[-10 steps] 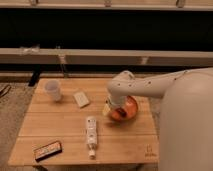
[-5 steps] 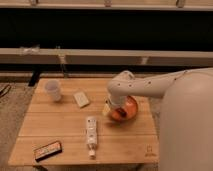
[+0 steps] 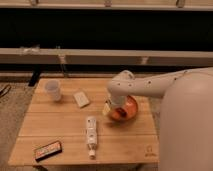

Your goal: Place the pepper in the ceramic cup

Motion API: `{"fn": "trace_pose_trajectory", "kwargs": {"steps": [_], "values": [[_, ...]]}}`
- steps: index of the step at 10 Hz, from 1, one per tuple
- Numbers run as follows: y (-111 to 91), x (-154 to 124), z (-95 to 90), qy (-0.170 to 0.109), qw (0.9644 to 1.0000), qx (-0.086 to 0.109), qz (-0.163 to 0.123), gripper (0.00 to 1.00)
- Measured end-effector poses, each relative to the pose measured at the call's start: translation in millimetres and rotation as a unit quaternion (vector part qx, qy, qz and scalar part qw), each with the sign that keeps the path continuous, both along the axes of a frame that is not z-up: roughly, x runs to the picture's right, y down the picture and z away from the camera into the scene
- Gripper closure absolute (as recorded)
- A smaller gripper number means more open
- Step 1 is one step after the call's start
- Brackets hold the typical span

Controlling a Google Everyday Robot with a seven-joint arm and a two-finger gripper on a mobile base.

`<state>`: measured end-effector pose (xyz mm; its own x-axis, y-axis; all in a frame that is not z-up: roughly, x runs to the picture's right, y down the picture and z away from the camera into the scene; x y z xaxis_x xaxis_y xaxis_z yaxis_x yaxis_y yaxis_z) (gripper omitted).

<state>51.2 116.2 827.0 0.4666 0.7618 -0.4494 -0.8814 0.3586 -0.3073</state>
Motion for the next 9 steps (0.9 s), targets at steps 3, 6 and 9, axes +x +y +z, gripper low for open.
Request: {"fn": "trace_pose_trajectory", "kwargs": {"steps": [3,6,9], "values": [[-28,24,17.8,0.020,0.9998,0.008,-0.006,0.20],[-41,44,28.5,0.036,0.9993,0.007,-0.002,0.20],[-30,45,32.8,0.043,0.9990,-0.008,-0.005,0.20]]}}
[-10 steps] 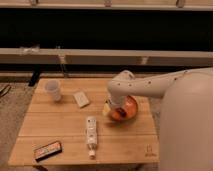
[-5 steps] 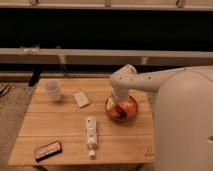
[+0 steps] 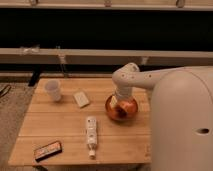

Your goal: Place the pepper in the ceramic cup

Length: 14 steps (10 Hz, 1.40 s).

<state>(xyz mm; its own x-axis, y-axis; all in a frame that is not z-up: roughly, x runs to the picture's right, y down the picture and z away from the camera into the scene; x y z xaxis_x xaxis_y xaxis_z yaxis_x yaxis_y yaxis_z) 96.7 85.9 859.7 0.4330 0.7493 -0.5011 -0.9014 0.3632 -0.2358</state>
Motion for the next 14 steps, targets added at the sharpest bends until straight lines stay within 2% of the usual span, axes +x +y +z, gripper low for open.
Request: {"fn": "trace_pose_trajectory", "kwargs": {"steps": [5,14], "values": [[15,-5,9.8,0.011,0.9997,-0.020,-0.010,0.20],[33,2,34.8,0.027,0.9979,-0.058,-0.003,0.20]]}}
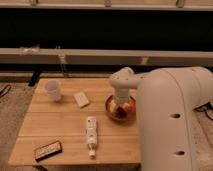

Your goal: Place the pepper in the ceramic cup

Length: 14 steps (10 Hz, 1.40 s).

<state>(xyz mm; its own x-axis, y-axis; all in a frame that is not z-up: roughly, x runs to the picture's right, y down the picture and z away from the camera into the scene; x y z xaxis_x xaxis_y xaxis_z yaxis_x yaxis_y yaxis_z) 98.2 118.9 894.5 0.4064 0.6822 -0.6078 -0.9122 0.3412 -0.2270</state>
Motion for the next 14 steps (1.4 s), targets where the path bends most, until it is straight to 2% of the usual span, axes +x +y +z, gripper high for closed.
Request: {"fn": "trace_pose_trajectory", "kwargs": {"steps": [1,3,4,9,10,12,13,14], "values": [[2,0,2.2,0.001,1.0000,-0.004,0.000,0.20],[4,1,5.9,0.004,0.9999,-0.011,0.003,0.33],[4,2,6.4,0.004,0.9999,-0.014,0.004,0.47],[0,3,-3.6,0.002,0.9999,-0.009,0.012,0.94],[-6,1,-9.7,0.002,0.9999,-0.003,0.014,1.00],[-23,-2,-22.2,0.006,0.9998,0.016,0.005,1.00],[-31,-11,-25.9,0.002,0.9997,0.025,-0.001,1.00],[-48,-31,-29.2,-0.011,0.9989,0.043,-0.013,1.00]]}}
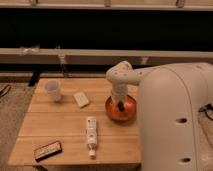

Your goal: Place the pepper in the ceramic cup

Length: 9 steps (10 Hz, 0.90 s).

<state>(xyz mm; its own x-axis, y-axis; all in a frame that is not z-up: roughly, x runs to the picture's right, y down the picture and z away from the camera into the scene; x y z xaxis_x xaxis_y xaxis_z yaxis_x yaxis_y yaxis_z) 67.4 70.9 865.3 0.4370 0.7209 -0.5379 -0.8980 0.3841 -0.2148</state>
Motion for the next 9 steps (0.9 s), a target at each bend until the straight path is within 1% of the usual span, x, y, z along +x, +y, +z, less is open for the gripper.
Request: {"fn": "trace_pose_trajectory", "kwargs": {"steps": [1,2,3,4,5,6,8,9], "values": [[-9,-11,-1.5,-0.008,0.9999,0.011,-0.006,1.00],[-22,-27,-1.5,-0.022,0.9993,0.027,-0.016,1.00],[-35,-49,0.9,-0.040,0.9978,0.042,-0.030,1.00],[-44,-67,2.2,-0.055,0.9963,0.052,-0.040,1.00],[-54,-86,3.8,-0.073,0.9939,0.064,-0.051,1.00],[-65,-104,6.6,-0.095,0.9905,0.079,-0.062,1.00],[-77,-135,11.2,-0.128,0.9839,0.096,-0.081,1.00],[-85,-155,13.7,-0.151,0.9784,0.108,-0.092,1.00]]}}
